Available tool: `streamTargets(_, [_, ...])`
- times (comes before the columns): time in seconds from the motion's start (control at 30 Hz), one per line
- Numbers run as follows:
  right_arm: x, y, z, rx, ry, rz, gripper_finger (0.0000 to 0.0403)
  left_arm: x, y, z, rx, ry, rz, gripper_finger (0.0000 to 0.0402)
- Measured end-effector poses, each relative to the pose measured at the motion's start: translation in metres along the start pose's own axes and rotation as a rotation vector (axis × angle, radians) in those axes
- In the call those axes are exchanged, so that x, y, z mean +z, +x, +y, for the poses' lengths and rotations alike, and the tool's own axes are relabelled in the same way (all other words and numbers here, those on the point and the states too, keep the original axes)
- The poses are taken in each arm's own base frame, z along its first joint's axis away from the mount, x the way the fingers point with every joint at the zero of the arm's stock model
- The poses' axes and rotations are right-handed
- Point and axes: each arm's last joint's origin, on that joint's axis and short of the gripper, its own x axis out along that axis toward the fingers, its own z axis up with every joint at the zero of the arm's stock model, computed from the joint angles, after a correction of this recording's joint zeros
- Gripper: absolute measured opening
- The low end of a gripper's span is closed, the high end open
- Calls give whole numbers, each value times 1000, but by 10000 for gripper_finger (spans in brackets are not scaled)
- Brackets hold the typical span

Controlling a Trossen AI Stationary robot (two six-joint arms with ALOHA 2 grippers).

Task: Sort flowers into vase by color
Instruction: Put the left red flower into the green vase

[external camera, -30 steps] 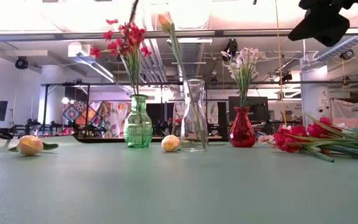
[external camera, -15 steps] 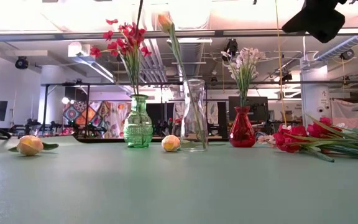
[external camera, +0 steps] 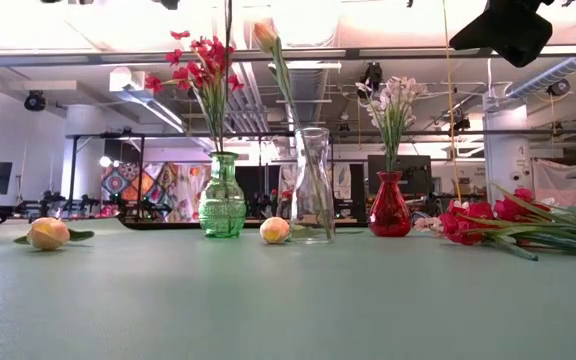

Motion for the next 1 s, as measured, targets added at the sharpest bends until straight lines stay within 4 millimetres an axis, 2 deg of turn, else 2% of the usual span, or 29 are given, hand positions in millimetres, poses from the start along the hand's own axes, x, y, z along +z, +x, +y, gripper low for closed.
streamTargets(0.2, [1,0,0,1,13,-5,249,-14,-8,7,46,-20,-12,0])
streamTargets(0.5, [9,6,-8,-41,65,-39,249,-53,-9,7,82,-39,53,0])
streamTargets(0.63, [10,7,-10,-59,69,-51,249,-50,-9,11,113,-57,-36,0])
streamTargets(1.0, [11,7,-10,-59,75,-55,249,-67,0,12,132,-134,34,0])
